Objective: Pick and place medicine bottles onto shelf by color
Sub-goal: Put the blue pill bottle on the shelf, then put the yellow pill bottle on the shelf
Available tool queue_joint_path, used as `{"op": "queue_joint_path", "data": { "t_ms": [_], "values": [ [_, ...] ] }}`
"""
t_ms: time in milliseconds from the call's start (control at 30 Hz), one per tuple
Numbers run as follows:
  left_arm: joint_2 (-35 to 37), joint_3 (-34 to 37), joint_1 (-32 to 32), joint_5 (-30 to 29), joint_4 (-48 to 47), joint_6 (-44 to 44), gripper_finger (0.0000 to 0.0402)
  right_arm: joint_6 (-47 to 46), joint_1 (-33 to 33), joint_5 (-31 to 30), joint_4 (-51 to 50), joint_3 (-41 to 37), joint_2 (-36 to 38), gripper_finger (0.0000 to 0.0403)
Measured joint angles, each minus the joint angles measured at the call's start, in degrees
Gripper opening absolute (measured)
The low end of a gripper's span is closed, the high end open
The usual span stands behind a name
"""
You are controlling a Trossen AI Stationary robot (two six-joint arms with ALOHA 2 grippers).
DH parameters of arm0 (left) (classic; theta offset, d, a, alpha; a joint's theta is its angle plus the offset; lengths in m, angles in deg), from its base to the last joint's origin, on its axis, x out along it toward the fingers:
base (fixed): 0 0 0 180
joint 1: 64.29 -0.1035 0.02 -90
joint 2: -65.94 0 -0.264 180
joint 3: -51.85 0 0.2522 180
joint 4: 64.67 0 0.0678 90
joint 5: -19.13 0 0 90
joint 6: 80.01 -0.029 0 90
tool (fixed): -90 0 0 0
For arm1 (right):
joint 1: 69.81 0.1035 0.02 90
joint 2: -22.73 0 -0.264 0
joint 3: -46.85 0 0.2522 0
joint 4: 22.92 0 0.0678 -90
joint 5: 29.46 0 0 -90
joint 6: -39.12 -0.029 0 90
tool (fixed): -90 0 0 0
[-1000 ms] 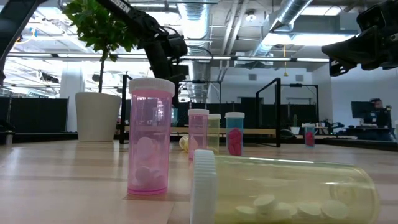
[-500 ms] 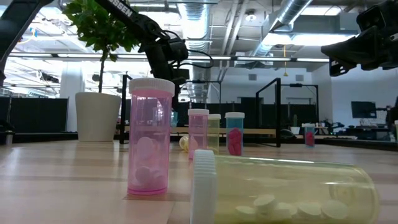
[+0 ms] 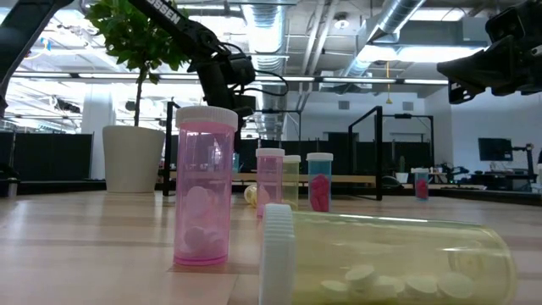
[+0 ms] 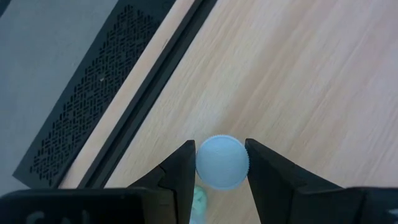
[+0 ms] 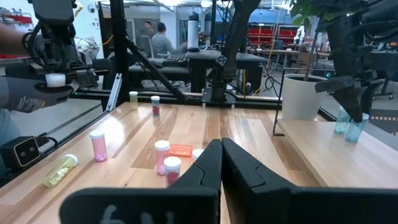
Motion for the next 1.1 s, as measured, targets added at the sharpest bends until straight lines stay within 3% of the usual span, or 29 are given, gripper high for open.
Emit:
{"op": "queue_joint_path", "data": {
  "t_ms": [233, 600, 1100],
  "values": [
    [0.0, 0.0, 0.0, -0.03, 0.39, 2.12, 0.0118, 0.0, 0.01, 0.0, 0.0, -0.01, 0.0, 0.0026],
    [0.0, -0.04, 0.0, 0.06, 2.26, 2.26, 0.0195, 0.0, 0.0, -0.02, 0.0, -0.02, 0.0, 0.0026],
    [0.0, -10.82, 2.1, -0.96, -2.13, -3.86, 0.0195, 0.0, 0.0, -0.04, 0.0, -0.01, 0.0, 0.0026]
  ]
}}
